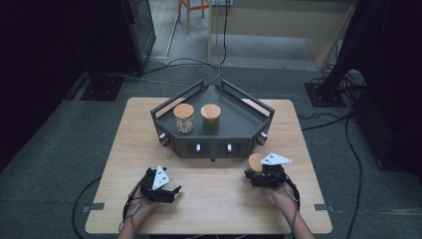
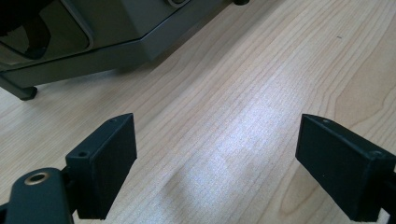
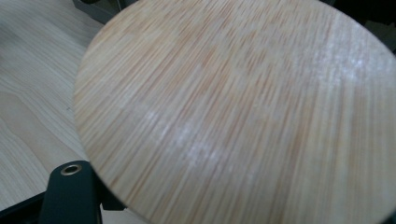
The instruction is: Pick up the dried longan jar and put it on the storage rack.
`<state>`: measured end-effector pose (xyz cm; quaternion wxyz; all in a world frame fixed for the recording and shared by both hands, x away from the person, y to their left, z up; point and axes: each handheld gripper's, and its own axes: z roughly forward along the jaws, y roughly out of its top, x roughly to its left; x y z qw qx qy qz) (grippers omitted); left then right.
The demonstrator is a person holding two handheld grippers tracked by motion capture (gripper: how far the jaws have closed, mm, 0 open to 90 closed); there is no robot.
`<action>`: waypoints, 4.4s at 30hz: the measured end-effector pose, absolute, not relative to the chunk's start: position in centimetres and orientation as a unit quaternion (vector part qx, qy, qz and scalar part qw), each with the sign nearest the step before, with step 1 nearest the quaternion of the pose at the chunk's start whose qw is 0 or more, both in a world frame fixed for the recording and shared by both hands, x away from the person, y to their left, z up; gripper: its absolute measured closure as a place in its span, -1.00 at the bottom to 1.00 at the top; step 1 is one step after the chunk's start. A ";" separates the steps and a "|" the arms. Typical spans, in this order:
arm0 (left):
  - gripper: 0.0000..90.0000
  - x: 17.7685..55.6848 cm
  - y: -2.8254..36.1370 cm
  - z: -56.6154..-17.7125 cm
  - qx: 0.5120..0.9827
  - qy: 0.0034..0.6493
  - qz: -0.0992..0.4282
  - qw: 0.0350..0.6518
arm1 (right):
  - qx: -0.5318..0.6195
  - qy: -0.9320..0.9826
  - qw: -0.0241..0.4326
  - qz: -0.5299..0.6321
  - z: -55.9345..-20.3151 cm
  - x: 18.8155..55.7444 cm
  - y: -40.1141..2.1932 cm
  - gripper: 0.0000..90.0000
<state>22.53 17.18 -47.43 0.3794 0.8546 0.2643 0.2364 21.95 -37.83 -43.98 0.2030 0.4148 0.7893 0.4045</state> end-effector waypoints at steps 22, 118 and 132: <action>-0.72 22.6 17.1 -47.4 0.857 0.262 0.235 0.377 | 0.412 0.791 0.203 0.404 -41.9 22.4 -37.7 -0.44; -0.72 22.7 17.1 -47.3 0.860 0.258 0.235 0.373 | 0.385 0.803 0.203 0.408 -33.4 26.0 -37.1 -0.44; -0.72 22.7 17.0 -47.3 0.861 0.257 0.235 0.372 | 0.384 0.803 0.206 0.407 -33.0 26.8 -36.7 -0.44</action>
